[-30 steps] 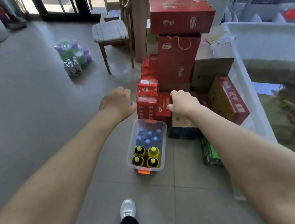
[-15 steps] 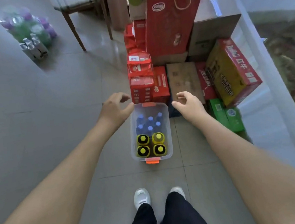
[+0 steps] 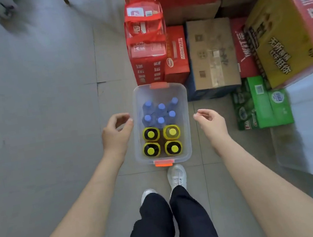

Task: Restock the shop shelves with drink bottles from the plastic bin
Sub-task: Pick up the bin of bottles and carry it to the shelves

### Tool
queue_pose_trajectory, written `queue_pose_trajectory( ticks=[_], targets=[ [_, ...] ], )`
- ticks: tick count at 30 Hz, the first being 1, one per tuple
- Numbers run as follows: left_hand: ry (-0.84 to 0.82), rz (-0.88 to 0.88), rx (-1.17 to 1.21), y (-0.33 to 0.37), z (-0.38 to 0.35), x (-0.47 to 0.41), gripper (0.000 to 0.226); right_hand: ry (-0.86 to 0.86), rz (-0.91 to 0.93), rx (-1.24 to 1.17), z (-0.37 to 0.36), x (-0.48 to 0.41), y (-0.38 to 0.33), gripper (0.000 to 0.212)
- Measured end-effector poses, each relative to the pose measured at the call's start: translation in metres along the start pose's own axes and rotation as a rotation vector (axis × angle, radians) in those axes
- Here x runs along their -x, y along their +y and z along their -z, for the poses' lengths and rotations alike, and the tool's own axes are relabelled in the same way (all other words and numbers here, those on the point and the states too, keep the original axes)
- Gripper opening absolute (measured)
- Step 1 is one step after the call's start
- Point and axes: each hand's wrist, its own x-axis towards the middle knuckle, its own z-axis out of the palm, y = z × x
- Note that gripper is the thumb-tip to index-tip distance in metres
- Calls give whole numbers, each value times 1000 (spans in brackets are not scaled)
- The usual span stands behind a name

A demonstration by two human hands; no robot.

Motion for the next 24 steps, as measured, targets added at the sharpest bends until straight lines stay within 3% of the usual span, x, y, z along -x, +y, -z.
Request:
queue_pose_trajectory(
  ticks=[5,13,18,21,24],
  targets=[
    [56,99,58,-77,-37,-35,18,29,-51,44,-26,-57,64,29],
    [86,178,-31,-209,-82,-111,7,151,-86,93,-67,-156,168,32],
    [83,188,4,-268,-107,-158,13,224,-47,11,-92,-210,211,32],
    [47,179,29,-289,-123,-183,14,224,4,23,-104,-234,225,18],
    [8,145,-5,-302,-134,-200,10,213,73,41,-110,-248,235,29]
  ],
)
